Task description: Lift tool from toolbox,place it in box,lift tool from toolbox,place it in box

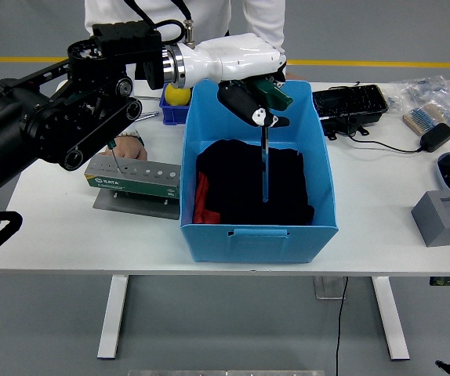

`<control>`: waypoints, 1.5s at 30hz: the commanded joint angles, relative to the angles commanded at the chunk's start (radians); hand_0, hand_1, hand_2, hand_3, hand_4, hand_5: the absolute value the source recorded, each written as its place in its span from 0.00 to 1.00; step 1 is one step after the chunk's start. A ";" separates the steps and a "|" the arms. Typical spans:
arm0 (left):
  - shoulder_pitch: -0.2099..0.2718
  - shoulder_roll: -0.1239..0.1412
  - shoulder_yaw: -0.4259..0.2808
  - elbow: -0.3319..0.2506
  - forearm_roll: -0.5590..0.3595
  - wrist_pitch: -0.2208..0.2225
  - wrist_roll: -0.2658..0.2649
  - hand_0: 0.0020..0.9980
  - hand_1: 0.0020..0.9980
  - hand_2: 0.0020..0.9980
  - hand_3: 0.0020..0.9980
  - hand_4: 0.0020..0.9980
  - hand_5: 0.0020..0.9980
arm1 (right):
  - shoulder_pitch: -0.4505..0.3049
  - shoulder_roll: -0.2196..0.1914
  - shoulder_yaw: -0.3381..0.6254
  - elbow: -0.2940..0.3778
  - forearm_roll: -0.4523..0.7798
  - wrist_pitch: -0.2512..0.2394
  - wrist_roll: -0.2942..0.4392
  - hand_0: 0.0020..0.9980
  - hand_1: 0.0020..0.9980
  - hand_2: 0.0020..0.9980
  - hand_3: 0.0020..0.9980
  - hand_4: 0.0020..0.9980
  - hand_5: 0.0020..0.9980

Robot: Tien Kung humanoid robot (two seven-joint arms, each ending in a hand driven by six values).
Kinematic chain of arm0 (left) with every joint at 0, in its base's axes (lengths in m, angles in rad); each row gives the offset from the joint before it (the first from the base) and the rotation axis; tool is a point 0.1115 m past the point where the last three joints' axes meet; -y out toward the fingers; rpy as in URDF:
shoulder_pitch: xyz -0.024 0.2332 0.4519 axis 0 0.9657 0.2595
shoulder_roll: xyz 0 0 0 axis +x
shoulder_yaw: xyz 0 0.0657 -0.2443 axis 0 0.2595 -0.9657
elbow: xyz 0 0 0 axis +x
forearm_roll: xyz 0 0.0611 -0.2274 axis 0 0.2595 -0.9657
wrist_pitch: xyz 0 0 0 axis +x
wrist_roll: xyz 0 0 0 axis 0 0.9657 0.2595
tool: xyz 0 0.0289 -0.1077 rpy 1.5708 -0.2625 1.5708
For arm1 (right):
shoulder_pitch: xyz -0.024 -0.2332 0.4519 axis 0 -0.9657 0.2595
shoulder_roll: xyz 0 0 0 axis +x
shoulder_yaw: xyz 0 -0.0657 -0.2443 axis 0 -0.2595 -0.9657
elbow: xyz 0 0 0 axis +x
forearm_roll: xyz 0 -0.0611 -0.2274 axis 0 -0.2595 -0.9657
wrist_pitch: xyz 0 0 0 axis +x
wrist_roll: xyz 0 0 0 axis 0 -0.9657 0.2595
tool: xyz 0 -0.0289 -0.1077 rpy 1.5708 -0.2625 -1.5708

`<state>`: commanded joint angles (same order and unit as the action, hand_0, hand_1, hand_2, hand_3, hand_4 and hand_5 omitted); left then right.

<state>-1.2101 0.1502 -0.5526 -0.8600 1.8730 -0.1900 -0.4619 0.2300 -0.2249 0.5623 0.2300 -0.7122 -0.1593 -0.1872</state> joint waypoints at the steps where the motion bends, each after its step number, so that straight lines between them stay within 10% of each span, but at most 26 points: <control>1: -0.003 -0.011 0.023 0.022 0.000 0.006 -0.004 0.13 0.00 0.00 0.02 0.73 0.53 | 0.001 -0.001 -0.001 0.000 0.002 0.000 0.000 0.62 0.60 0.67 0.54 0.78 0.66; 21: -0.055 -0.089 0.270 0.224 -0.139 0.024 -0.046 0.13 0.00 0.00 0.03 0.73 0.53 | 0.012 -0.009 0.000 0.003 -0.008 0.002 -0.003 0.62 0.60 0.67 0.54 0.78 0.66; 45: -0.035 -0.150 0.344 0.278 -0.113 0.051 -0.023 0.32 0.22 0.33 0.45 0.76 0.52 | 0.016 -0.013 0.010 0.008 -0.034 0.006 -0.012 0.62 0.60 0.67 0.54 0.78 0.66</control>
<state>-1.2452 0.0000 -0.2087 -0.5824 1.7597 -0.1389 -0.4845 0.2456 -0.2381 0.5720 0.2376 -0.7458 -0.1538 -0.1990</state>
